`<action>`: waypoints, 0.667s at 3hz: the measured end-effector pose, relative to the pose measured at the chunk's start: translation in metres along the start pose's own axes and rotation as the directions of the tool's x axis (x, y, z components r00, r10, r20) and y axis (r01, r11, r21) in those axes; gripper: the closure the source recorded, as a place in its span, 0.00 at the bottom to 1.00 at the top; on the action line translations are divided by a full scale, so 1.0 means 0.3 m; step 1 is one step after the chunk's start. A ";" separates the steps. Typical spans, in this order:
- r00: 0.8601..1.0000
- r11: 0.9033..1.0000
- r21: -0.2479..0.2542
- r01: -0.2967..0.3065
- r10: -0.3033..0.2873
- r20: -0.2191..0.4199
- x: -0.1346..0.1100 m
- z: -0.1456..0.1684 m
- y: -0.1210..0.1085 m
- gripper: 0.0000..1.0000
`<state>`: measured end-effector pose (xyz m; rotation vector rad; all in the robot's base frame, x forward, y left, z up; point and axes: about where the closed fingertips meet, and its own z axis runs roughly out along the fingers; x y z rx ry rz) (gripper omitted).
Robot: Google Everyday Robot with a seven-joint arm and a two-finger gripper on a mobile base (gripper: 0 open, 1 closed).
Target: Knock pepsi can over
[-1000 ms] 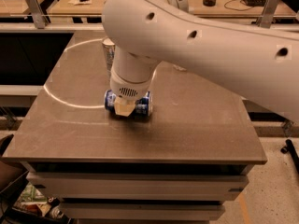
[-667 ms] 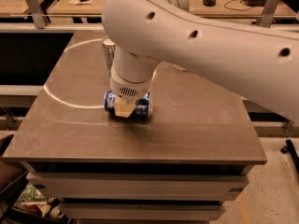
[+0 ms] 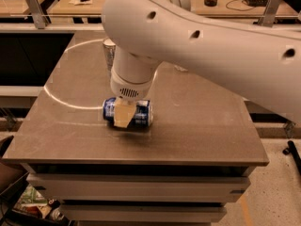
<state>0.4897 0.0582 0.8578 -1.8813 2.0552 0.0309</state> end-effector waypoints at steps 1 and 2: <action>1.000 1.000 0.003 0.001 -0.001 0.000 -0.001 -0.004 0.001 0.00; 1.000 1.000 0.003 0.001 -0.001 0.000 -0.001 -0.004 0.001 0.00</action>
Offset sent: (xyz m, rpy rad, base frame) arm -0.0006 -0.0001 0.0011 -0.0001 -0.0025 0.0003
